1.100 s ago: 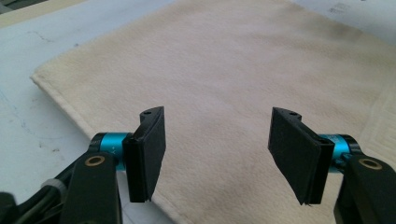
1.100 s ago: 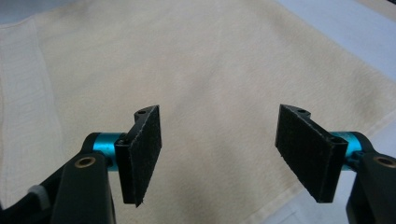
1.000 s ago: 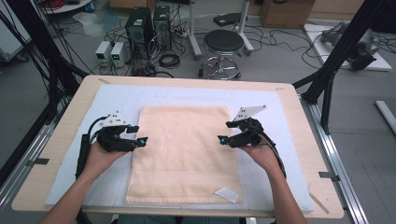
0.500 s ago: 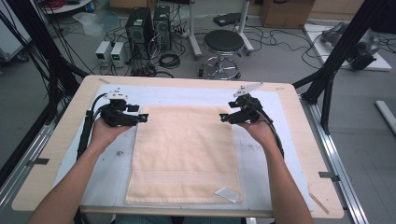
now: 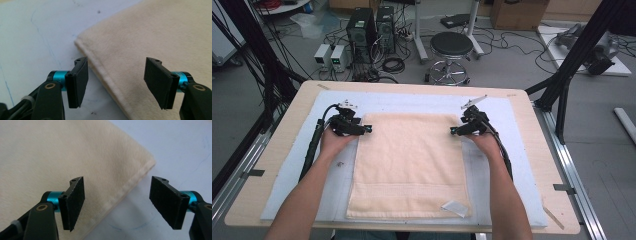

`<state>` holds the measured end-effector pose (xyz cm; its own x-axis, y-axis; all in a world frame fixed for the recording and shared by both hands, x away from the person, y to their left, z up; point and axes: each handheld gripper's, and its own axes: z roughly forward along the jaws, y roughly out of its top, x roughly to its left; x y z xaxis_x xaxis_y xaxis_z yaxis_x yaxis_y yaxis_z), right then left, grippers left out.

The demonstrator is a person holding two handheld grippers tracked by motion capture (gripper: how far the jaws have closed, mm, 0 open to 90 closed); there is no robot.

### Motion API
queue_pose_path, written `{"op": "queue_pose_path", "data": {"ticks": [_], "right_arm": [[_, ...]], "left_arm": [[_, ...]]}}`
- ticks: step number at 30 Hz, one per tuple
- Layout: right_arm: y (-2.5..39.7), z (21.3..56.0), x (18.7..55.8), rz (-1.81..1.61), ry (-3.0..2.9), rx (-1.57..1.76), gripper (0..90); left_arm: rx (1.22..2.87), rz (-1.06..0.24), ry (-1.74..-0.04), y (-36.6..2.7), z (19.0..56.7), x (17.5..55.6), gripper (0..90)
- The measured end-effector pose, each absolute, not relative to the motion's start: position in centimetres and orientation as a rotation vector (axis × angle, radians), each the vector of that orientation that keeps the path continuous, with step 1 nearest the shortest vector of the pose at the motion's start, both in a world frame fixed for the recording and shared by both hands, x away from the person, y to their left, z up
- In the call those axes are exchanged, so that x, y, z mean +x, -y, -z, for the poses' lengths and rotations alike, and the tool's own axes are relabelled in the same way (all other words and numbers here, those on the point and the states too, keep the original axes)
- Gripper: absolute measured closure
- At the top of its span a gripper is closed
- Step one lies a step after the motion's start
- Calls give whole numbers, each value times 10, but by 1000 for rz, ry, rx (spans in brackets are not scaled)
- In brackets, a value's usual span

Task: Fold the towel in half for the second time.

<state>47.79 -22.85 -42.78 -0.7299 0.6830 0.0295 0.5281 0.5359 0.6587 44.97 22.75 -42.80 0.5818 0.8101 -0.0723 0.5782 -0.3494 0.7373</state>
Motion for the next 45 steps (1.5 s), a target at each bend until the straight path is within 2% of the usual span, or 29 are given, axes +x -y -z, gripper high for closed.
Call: {"op": "queue_pose_path", "data": {"ticks": [2,4,5,7,9,11,13,14,21,26,30,34,37,42,45], "right_arm": [[230,435,478,-995,-2546,1052,295],[232,438,477,-1028,-2526,1075,327],[233,438,477,-1040,-2527,1086,367],[231,436,476,-1053,-2556,1085,509],[225,435,475,-1043,-2573,1054,574],[224,435,475,-1064,-2583,1077,637],[224,434,476,-1103,-2627,1096,804],[223,434,475,-1101,-2632,1078,816],[225,417,469,-1148,-2637,1034,834],[233,399,461,-1230,-2596,984,834],[238,374,440,-1274,-2574,863,834],[239,352,412,-1336,-2562,751,833],[242,341,383,-1343,-2558,676,830],[243,353,329,-1334,-2600,600,823],[241,375,302,-1286,-2659,567,799]], "left_arm": [[2054,-338,-1160,-232,437,455,378],[2031,-339,-1173,-232,438,456,407],[2032,-345,-1169,-232,438,456,434],[2046,-356,-1158,-227,438,455,505],[2056,-384,-1158,-224,438,453,531],[2052,-358,-1159,-223,437,453,625],[2041,-277,-1143,-223,437,453,738],[2044,-279,-1141,-222,437,453,801],[2020,-271,-1133,-227,430,451,829],[1966,-319,-1062,-230,409,441,830],[1929,-364,-982,-231,388,426,830],[1931,-411,-873,-235,364,390,828],[1920,-443,-813,-241,360,358,826],[1959,-439,-727,-247,385,304,818],[1990,-362,-691,-248,408,277,798]]}}
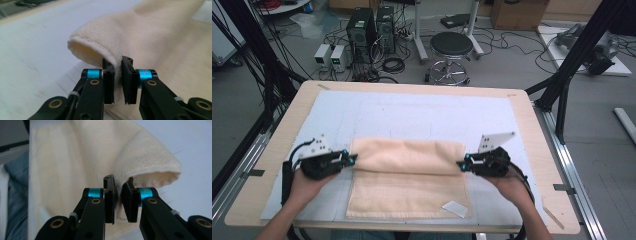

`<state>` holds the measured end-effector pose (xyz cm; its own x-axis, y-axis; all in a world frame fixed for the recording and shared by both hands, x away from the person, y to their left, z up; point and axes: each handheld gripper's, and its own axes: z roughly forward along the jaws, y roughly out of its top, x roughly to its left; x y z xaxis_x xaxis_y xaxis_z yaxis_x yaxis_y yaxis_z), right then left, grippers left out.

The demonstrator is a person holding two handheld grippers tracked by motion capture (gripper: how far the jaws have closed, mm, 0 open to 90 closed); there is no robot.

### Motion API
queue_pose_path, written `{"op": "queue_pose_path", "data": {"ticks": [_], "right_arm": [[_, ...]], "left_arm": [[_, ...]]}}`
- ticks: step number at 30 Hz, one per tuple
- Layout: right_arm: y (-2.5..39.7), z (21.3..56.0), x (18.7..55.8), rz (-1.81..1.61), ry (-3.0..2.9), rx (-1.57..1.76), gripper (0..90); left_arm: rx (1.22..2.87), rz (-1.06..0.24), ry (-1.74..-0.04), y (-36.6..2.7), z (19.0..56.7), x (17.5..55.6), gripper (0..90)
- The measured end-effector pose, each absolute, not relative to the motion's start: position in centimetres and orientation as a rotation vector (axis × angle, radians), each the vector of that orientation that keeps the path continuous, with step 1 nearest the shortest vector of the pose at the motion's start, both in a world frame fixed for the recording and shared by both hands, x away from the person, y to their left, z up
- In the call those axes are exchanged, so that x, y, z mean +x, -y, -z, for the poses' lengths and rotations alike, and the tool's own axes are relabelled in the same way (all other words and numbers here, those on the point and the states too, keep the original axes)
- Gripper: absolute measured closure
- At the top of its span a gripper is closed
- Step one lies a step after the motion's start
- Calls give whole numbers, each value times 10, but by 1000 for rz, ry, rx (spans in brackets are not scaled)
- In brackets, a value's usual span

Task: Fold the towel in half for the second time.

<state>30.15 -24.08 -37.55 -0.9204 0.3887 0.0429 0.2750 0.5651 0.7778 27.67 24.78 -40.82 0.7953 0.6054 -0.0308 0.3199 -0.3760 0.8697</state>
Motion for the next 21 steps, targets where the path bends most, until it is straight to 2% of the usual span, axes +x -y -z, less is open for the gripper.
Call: {"op": "queue_pose_path", "data": {"ticks": [3,7,13,21], "right_arm": [[245,393,284,-1233,-2699,598,700],[261,397,283,-1234,-2654,710,532],[260,380,301,-1257,-2568,737,444],[240,389,341,-1263,-2624,734,394]], "left_arm": [[2054,-302,-684,-252,422,262,714],[2073,-319,-697,-261,417,261,600],[2051,-337,-725,-264,405,274,443],[1987,-305,-778,-253,397,317,360]]}}
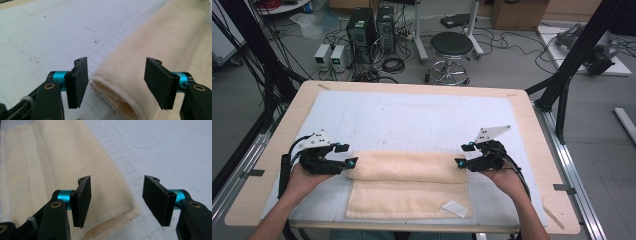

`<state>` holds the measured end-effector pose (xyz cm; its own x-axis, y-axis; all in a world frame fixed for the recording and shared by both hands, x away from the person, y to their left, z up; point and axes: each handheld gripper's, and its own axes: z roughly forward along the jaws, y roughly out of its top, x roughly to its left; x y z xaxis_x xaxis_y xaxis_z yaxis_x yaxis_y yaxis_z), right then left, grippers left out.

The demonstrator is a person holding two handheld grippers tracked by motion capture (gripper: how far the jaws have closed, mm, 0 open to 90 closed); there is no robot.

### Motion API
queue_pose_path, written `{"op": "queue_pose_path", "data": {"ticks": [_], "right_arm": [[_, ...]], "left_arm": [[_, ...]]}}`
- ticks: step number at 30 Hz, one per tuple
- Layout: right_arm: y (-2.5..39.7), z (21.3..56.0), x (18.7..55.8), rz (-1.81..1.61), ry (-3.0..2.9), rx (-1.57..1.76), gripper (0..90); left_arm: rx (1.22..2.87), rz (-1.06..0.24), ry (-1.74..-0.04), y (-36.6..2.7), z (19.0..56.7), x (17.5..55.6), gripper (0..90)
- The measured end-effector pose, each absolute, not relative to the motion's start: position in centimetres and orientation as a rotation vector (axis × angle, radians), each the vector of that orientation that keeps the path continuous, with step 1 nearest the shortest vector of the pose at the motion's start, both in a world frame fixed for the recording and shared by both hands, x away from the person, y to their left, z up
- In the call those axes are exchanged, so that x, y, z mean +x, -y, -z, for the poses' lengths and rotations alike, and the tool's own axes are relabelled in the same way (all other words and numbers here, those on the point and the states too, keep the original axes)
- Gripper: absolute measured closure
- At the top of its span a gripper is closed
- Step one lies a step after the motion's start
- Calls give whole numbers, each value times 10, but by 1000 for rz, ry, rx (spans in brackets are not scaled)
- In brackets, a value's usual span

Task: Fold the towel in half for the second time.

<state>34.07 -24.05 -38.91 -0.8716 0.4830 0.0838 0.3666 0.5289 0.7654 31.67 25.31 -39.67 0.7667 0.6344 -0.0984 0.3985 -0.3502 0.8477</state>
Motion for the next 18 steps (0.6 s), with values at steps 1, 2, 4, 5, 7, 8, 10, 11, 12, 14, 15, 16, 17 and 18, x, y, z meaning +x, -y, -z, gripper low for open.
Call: {"op": "queue_pose_path", "data": {"ticks": [1,2,4,5,7,8,10,11,12,14,15,16,17,18], "right_arm": [[239,391,343,-1264,-2636,755,388],[239,391,343,-1264,-2636,755,388],[235,401,352,-1257,-2680,776,385],[233,404,354,-1255,-2697,779,397],[232,408,356,-1273,-2738,776,522],[231,410,356,-1288,-2761,764,598],[230,409,353,-1288,-2794,707,767],[230,407,350,-1301,-2788,685,791],[230,407,350,-1301,-2788,685,791],[232,396,344,-1351,-2750,645,812],[232,396,344,-1351,-2750,645,812],[234,387,338,-1366,-2716,614,814],[234,383,334,-1387,-2705,599,813],[235,377,329,-1391,-2700,580,813]], "left_arm": [[2001,-286,-775,-252,398,321,358],[2001,-286,-775,-252,398,321,358],[2042,-226,-792,-247,408,332,362],[2042,-226,-792,-247,408,332,391],[2073,-131,-767,-245,416,335,576],[2069,-131,-751,-245,416,333,666],[2069,-133,-738,-245,414,331,770],[2068,-147,-721,-245,412,328,797],[2062,-171,-705,-244,408,324,797],[2039,-200,-679,-246,402,316,813],[2032,-208,-666,-247,398,311,813],[2014,-234,-644,-248,392,302,813],[1998,-244,-635,-249,390,297,812],[1994,-252,-617,-250,387,292,811]]}}
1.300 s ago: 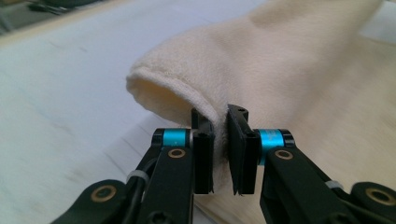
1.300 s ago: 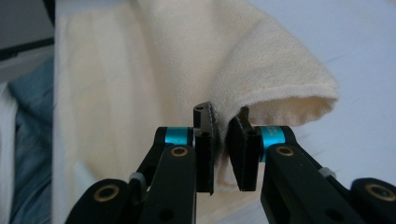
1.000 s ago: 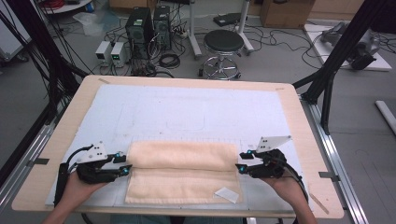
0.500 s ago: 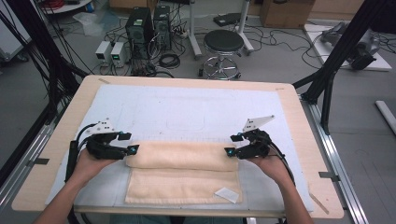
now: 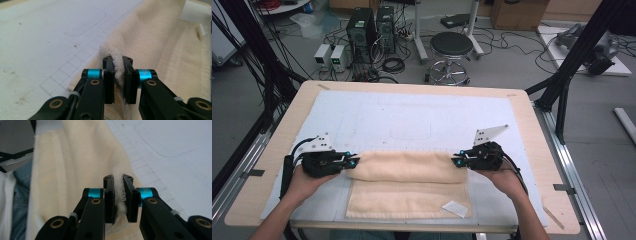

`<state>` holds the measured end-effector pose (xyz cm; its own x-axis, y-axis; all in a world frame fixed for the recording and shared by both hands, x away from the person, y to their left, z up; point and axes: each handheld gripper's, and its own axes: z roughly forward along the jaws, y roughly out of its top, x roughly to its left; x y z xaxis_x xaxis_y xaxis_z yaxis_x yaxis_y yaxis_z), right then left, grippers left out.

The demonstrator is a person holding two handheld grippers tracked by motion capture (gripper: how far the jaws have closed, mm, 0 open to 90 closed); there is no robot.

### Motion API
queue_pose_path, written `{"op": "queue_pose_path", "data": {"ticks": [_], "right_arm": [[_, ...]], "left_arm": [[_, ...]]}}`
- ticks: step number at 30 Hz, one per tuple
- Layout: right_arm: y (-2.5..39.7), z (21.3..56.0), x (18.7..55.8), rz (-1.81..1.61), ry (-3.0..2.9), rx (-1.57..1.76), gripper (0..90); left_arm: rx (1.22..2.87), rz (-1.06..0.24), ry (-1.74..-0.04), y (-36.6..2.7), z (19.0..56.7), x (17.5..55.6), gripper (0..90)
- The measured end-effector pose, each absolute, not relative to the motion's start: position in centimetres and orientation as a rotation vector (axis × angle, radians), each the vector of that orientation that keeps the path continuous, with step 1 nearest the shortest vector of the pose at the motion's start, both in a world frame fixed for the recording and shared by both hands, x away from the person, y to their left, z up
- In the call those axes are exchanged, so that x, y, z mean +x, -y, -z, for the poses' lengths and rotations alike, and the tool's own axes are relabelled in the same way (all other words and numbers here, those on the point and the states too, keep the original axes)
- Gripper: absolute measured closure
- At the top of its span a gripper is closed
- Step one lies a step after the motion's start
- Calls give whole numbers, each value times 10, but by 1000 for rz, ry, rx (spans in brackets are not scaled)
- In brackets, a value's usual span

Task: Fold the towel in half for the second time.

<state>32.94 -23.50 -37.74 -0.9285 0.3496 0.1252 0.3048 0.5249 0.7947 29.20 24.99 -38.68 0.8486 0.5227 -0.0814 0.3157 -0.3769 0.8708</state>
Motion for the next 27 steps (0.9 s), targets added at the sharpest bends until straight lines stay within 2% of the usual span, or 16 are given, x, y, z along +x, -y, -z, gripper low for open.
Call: {"op": "queue_pose_path", "data": {"ticks": [4,6,8,10,11,14,19,25,27], "right_arm": [[238,360,308,-1425,-2676,505,810],[239,359,301,-1426,-2673,481,810],[242,362,280,-1442,-2698,438,794],[242,365,273,-1447,-2710,425,776],[245,370,260,-1461,-2717,429,714],[249,370,253,-1510,-2701,435,670],[244,371,261,-1439,-2701,466,592],[236,385,291,-1316,-2671,553,520],[236,389,302,-1284,-2650,591,498]], "left_arm": [[1982,-261,-586,-251,383,275,810],[1989,-253,-560,-251,383,263,810],[2022,-218,-519,-252,389,242,798],[2039,-194,-502,-253,392,236,770],[2075,-168,-476,-254,395,227,675],[2085,-165,-474,-256,393,222,626],[2068,-203,-510,-255,391,235,581],[2072,-265,-585,-246,399,263,538],[2072,-279,-618,-243,401,273,499]]}}
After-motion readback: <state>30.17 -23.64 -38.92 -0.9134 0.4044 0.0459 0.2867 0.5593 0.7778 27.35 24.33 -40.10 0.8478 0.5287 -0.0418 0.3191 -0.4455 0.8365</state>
